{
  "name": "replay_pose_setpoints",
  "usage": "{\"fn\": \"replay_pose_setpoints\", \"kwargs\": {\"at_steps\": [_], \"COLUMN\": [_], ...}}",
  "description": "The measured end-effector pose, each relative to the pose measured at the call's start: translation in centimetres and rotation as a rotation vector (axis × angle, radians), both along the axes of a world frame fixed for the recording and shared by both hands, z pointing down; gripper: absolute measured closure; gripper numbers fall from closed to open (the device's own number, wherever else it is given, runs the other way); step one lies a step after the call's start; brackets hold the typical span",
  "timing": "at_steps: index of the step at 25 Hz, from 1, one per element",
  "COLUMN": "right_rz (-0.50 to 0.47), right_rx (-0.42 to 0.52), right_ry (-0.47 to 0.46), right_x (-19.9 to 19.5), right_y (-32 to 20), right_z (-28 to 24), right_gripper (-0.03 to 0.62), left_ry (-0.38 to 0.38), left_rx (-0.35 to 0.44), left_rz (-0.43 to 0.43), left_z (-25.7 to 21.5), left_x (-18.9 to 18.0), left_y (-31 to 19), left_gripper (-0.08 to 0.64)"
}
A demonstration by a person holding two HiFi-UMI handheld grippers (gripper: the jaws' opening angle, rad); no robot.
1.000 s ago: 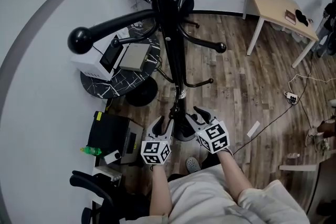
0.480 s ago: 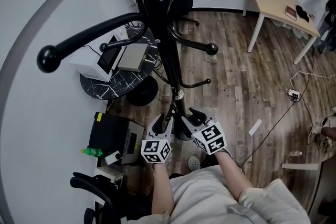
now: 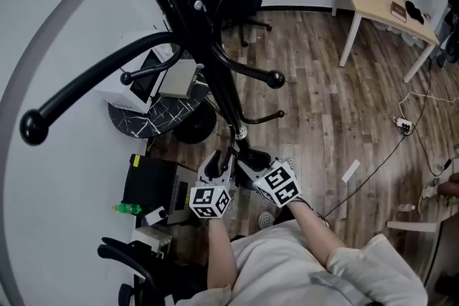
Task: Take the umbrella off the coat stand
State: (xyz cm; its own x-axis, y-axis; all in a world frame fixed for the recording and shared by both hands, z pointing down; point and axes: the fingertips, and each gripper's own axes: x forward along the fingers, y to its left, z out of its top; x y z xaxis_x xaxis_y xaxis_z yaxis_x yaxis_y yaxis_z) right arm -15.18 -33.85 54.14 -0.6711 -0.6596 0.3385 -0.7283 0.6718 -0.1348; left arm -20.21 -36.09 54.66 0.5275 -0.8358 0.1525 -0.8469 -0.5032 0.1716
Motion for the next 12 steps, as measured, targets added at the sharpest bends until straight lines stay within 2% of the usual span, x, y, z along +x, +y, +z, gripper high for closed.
{"fn": "replay_pose_setpoints", "kwargs": {"at_steps": [5,12], "right_rz": [-0.084,-0.086], "right_rx": [-0.005,-0.022], "right_ry": [0.004,-0.013], "right_x": [-0.9,-0.6], "right_y": [-1.1,-2.0], "right_z": [0.1,0.3], "right_gripper": [0.43,0.43], "left_ry": [-0.022,-0.04], "left_rx": [0.032,0.061], "left_rz": [0.041,0.05], "left_z": [0.0,-0.3], "left_x": [0.6,0.9], "left_y": [-1.1,-1.9], "left_gripper": [0.399,0.402]}}
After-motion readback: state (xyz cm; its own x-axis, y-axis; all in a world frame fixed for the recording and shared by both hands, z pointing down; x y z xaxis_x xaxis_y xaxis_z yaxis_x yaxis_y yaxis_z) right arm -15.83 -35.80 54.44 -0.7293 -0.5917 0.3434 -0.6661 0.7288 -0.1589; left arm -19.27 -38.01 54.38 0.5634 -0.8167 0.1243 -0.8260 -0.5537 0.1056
